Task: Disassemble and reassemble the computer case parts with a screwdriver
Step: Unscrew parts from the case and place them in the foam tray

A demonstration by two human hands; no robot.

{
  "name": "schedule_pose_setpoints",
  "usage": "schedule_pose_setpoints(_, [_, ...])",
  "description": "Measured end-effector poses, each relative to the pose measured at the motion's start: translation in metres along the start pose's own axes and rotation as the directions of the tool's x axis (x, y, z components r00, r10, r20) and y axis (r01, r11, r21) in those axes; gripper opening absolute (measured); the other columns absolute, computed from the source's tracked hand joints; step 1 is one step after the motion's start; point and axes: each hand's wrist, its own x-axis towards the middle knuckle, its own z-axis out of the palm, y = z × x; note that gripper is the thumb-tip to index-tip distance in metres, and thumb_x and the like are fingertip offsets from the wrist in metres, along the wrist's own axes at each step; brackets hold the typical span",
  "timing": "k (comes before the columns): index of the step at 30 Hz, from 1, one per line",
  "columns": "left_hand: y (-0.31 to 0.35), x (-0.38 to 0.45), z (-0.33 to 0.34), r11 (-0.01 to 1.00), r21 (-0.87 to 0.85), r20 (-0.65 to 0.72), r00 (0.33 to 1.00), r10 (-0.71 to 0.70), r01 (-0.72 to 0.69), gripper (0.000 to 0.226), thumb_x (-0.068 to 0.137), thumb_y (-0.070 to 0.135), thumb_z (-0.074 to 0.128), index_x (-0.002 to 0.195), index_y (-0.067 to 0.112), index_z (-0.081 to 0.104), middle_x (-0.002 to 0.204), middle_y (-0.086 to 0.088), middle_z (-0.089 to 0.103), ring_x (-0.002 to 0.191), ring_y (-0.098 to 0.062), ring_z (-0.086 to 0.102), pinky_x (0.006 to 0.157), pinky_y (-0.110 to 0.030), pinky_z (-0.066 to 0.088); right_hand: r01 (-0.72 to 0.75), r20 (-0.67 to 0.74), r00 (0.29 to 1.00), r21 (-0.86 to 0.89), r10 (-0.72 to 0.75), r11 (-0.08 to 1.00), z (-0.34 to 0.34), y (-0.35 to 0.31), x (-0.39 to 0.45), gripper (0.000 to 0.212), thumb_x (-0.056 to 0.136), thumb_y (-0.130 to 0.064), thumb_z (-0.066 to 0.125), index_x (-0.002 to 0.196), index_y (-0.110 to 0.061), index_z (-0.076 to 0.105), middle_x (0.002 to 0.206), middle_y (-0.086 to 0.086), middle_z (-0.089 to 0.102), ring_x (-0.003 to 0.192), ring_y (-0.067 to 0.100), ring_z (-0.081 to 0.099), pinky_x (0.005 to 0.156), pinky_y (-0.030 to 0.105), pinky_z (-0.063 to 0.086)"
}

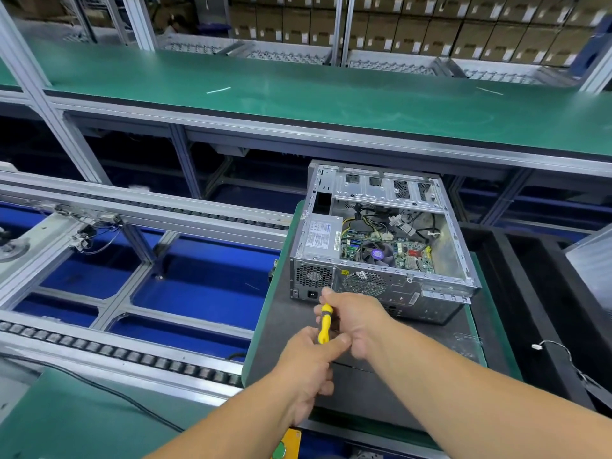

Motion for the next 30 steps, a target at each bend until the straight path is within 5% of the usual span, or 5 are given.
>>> schedule_pose_setpoints(6, [0.005, -0.004, -0.002, 0.911, -0.365, 0.153, 0.977, -0.148, 0.195, 0.040, 0.099, 0.052, 0.057, 0.073, 0.022, 0.047, 0.065, -0.001, 0.022, 0.056, -0.015, 0.013, 0.048, -0.027, 0.015, -0.081, 0.054, 0.995, 0.011, 0.080, 0.997, -0.003, -0.001, -0.004, 0.030, 0.110, -0.031, 0.045, 0.110, -0.014, 0.071, 0.096, 0.003, 0.081, 0.070, 0.014, 0.074, 0.043, 0.020, 0.047])
schedule_pose_setpoints(11, [0.003, -0.001, 0.001, 0.950, -0.299, 0.110, 0.992, -0.062, 0.093, 0.023, 0.103, 0.037, 0.058, 0.088, 0.020, 0.052, 0.065, 0.000, 0.020, 0.055, -0.013, 0.013, 0.049, -0.027, 0.014, -0.079, 0.004, 0.997, -0.021, 0.079, 0.997, 0.004, -0.009, 0.000, 0.018, 0.098, -0.032, 0.070, 0.103, -0.015, 0.070, 0.079, 0.000, 0.078, 0.061, 0.015, 0.068, 0.059, 0.027, 0.047])
schedule_pose_setpoints(18, [0.004, -0.005, 0.001, 0.881, -0.442, 0.150, 0.982, -0.113, 0.169, 0.034, 0.097, 0.048, 0.062, 0.082, 0.019, 0.057, 0.065, -0.002, 0.026, 0.055, -0.015, 0.016, 0.049, -0.028, 0.017, -0.077, 0.064, 0.995, 0.039, 0.074, 0.996, 0.003, -0.012, 0.004, 0.034, 0.112, -0.034, 0.039, 0.110, -0.016, 0.068, 0.097, 0.001, 0.081, 0.075, 0.013, 0.077, 0.061, 0.026, 0.047])
schedule_pose_setpoints(24, [0.001, -0.003, 0.003, 0.907, -0.402, 0.110, 0.990, -0.084, 0.122, 0.022, 0.103, 0.034, 0.055, 0.096, 0.013, 0.051, 0.064, -0.001, 0.028, 0.054, -0.014, 0.018, 0.048, -0.027, 0.019, -0.054, -0.012, 0.998, -0.010, 0.054, 0.998, 0.004, -0.016, 0.000, 0.018, 0.097, -0.030, 0.072, 0.093, -0.013, 0.069, 0.073, 0.000, 0.074, 0.059, 0.015, 0.063, 0.053, 0.025, 0.044])
schedule_pose_setpoints(30, [0.003, -0.006, 0.005, 0.873, -0.459, 0.136, 0.984, -0.115, 0.165, 0.034, 0.097, 0.047, 0.062, 0.097, 0.014, 0.054, 0.064, -0.003, 0.030, 0.054, -0.015, 0.021, 0.048, -0.027, 0.022, -0.057, -0.005, 0.998, 0.062, 0.058, 0.996, 0.006, -0.015, 0.003, 0.021, 0.109, -0.026, 0.051, 0.100, -0.015, 0.066, 0.077, 0.000, 0.079, 0.061, 0.008, 0.073, 0.061, 0.029, 0.041])
